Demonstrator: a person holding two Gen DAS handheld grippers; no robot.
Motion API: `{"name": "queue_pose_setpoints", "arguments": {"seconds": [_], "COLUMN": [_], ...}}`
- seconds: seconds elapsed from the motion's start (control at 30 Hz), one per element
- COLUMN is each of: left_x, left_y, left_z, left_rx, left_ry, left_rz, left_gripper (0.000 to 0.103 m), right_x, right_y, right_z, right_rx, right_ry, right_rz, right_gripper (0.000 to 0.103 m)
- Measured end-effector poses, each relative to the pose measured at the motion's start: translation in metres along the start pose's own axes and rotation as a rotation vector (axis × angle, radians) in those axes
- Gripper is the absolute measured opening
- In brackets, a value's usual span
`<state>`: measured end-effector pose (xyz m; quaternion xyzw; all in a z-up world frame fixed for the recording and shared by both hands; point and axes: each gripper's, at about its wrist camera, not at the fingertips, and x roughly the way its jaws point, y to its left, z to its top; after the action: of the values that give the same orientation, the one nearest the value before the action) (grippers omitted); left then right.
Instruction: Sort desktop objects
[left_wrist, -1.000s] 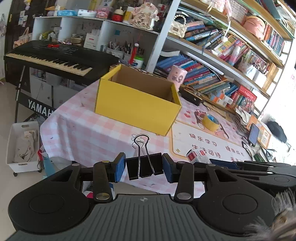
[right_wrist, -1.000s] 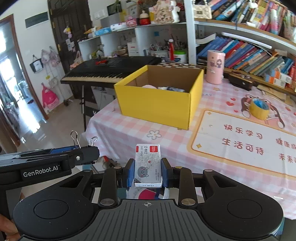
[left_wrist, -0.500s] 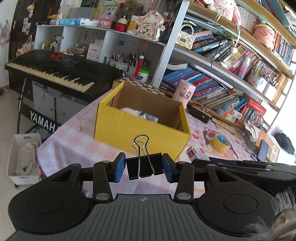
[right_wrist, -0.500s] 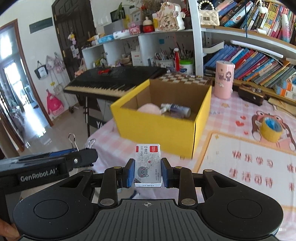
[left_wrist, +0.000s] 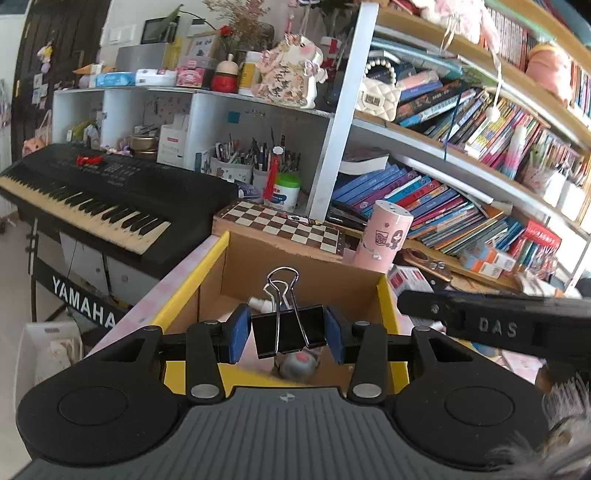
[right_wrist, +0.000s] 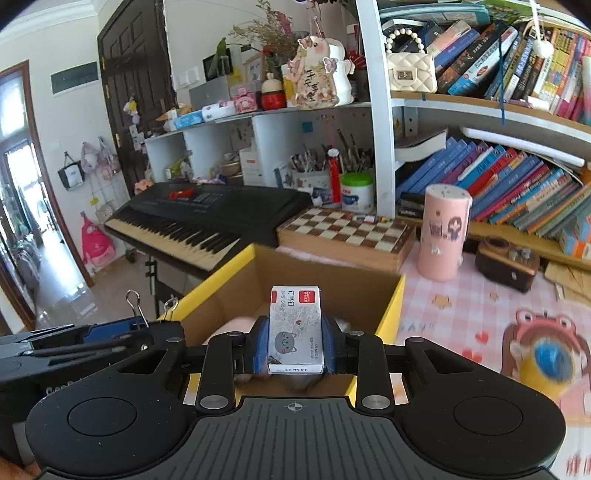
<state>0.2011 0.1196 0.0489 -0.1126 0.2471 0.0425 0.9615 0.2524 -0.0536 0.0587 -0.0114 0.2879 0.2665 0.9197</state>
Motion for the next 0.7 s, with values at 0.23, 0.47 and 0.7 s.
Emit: {"name": "queue_pose_setpoints", "arguments": {"seconds": [0.23,0.47,0.7], "left_x": [0.076,0.133,0.148], "left_y": [-0.017,-0.031,-0.040], "left_z": [0.001,-0.020,-0.035], "left_rx": [0.103,0.158,0.205], "left_ry": [0.127,0.326,0.409], "left_rz": [0.012,-0.037,-0.021], "left_gripper": [0.040,0.040,0.041], "right_x": [0.070,0.149,0.181], "right_y": [-0.019,-0.006,0.013], "right_z": [0.024,0.014,-0.008], "right_rx": [-0.061,-0.317,-0.535], "right_ry": [0.083,0.296,0.435], "right_rz": [0.004,-0.019,-0.014], "right_gripper": [0.029,0.029,0.029]}}
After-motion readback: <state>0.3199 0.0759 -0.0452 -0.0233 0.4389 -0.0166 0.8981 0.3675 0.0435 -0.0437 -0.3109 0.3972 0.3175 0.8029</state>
